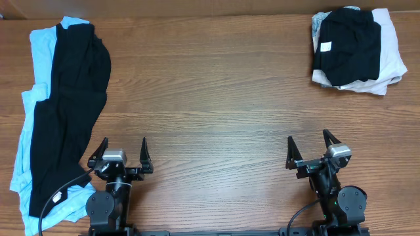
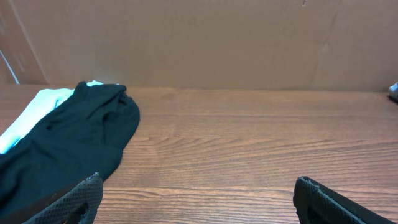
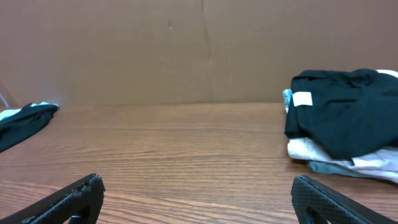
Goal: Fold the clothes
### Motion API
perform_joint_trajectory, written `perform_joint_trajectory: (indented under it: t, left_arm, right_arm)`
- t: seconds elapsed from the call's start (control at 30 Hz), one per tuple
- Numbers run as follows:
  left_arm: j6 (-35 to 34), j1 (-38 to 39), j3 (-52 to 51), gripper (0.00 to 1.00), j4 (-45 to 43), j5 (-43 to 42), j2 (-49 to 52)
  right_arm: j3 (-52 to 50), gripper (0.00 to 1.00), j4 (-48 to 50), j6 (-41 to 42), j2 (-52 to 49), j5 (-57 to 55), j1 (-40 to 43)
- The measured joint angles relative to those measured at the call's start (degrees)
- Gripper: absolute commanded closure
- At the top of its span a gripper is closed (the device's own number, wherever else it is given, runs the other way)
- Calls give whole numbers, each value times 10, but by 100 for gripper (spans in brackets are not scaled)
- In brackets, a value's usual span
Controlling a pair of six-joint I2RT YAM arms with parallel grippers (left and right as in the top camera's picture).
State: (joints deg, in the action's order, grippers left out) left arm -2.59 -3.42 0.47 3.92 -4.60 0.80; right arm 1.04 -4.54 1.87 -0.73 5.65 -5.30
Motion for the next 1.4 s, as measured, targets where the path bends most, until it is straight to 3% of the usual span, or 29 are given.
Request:
perform_joint_trajectory:
  t: [0.6, 1.0, 1.4]
  left_arm:
    - [0, 0, 0, 0, 2, 13, 0]
    - [0, 0, 7, 0, -23, 0, 0]
    - [2, 0, 152, 0, 69, -15, 12]
  right_arm:
    - [0, 0, 2, 0, 0, -12, 0]
    - [0, 0, 59, 0, 0, 60, 0]
    - [118, 0, 13, 0, -19, 93, 0]
